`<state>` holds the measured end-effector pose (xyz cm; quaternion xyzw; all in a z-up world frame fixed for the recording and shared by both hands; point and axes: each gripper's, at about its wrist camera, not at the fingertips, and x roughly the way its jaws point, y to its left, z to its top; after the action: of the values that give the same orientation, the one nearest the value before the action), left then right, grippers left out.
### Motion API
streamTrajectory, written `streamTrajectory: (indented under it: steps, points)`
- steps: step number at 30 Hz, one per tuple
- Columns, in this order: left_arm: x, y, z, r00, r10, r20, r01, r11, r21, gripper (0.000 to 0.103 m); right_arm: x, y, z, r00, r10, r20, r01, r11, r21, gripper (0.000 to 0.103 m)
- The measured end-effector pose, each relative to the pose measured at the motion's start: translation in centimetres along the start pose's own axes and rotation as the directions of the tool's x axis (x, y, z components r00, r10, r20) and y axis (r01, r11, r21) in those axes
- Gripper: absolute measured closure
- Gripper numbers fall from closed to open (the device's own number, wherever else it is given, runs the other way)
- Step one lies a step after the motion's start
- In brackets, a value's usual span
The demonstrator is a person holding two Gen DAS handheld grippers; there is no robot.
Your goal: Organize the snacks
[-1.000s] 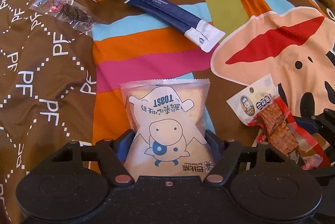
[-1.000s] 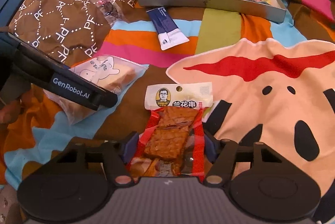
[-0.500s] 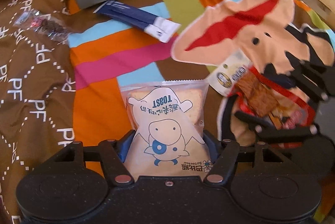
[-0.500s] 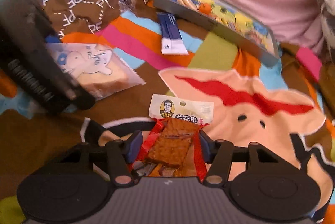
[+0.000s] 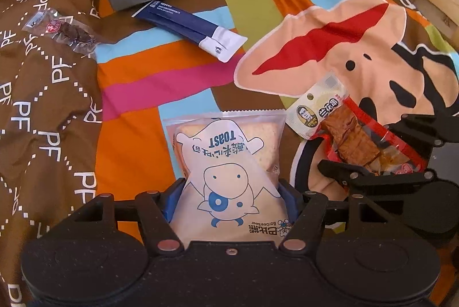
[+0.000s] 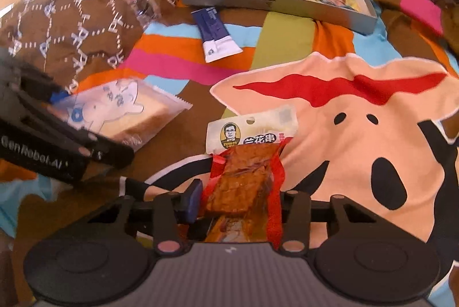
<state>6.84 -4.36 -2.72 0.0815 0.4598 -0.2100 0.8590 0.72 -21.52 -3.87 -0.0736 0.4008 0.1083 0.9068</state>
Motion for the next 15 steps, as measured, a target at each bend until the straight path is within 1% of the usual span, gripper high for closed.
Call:
streamTrajectory:
  steps: [2, 5, 7, 11, 15]
  points:
    - [-0.3, -0.1, 0.0, 1.000, 0.000, 0.013, 0.000, 1.000, -0.004, 0.035, -0.6, 0.1, 0.1, 1.000, -0.021, 0.017, 0.021, 1.000, -0.019, 0.055]
    - [-0.7, 0.0, 0.1, 0.999, -0.002, 0.032, 0.002, 1.000, -0.019, 0.035, -1.5, 0.8, 0.1, 0.995, -0.069, 0.066, 0.075, 0.993, -0.090, 0.055]
    - [-0.8, 0.1, 0.2, 0.999, -0.001, 0.043, 0.002, 0.999, -0.033, 0.035, -1.8, 1.1, 0.1, 0.993, -0.082, 0.091, 0.092, 0.989, -0.113, 0.055]
    - [-1.1, 0.0, 0.5, 0.997, 0.029, 0.066, -0.026, 0.998, -0.049, 0.035, -2.2, 1.4, 0.1, 0.986, -0.108, 0.126, 0.125, 0.984, -0.131, 0.055]
    - [-1.4, 0.1, 1.1, 0.996, 0.047, 0.077, -0.043, 0.998, -0.053, 0.035, -2.9, 1.0, 0.6, 0.980, -0.112, 0.166, 0.131, 0.986, -0.107, 0.057]
